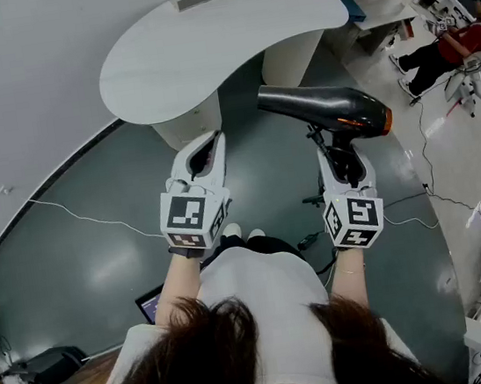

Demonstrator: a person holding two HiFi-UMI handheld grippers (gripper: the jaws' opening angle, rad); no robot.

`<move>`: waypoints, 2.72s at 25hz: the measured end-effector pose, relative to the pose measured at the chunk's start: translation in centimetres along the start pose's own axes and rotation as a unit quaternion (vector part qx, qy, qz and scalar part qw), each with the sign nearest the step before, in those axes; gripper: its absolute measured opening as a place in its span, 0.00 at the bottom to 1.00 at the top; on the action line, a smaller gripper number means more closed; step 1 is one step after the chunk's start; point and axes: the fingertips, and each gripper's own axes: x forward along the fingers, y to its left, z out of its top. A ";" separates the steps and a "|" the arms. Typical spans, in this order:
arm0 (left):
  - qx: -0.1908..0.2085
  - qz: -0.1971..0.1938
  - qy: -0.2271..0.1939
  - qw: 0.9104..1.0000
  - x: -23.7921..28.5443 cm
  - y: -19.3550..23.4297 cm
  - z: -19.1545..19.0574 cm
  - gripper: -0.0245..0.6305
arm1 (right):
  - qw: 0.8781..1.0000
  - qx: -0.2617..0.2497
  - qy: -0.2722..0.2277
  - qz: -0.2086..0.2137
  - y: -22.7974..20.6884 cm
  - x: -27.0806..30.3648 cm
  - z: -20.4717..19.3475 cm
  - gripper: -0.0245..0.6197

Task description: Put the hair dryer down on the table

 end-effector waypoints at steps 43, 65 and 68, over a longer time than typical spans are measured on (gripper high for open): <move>-0.004 0.013 0.008 1.000 21.4 12.5 1.4 0.12 | 0.999 0.024 0.011 -0.028 -7.6 21.9 3.5 0.40; -0.021 0.036 0.016 0.999 29.9 20.4 0.0 0.12 | 0.999 0.015 0.034 -0.011 -8.2 35.1 4.8 0.40; -0.024 0.057 0.015 0.998 32.2 21.5 0.2 0.12 | 0.999 0.011 0.034 0.009 -9.0 38.7 5.4 0.40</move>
